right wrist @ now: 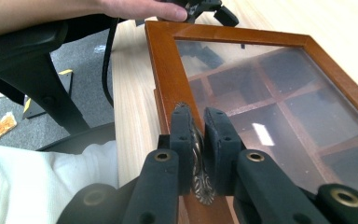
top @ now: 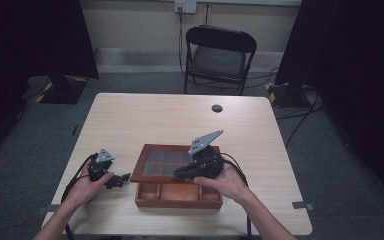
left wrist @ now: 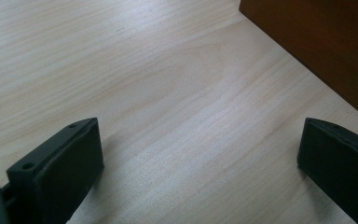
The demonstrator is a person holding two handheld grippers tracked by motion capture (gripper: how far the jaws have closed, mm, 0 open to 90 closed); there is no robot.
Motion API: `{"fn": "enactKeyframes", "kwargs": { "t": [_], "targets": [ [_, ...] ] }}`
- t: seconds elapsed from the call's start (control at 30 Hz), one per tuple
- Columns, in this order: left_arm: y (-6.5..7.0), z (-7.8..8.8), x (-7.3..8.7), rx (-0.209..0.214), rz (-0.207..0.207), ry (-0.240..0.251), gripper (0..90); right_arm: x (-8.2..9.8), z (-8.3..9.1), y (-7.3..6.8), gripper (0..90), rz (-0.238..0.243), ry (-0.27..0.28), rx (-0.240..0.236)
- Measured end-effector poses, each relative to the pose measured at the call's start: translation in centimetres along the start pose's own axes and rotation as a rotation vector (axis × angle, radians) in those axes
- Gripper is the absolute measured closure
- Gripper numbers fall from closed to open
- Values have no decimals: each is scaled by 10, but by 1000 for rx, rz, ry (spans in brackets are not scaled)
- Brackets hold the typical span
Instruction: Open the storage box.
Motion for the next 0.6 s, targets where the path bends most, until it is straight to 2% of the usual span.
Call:
{"fn": "enactKeyframes", "kwargs": {
  "t": [0.6],
  "targets": [
    [0, 0, 0, 0, 0, 0, 0, -5, 4, 2, 827, 0, -4, -4]
  ]
}}
Point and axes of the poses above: each handheld gripper's, and its own axes: z roughly backward along the jaws, x roughly out of its underside, y roughly to its right, the point moved 9 cm from there along -z, roughly forward along the jaws, and after that the axes turned 7 degrees about -y, right-handed, at the moved point
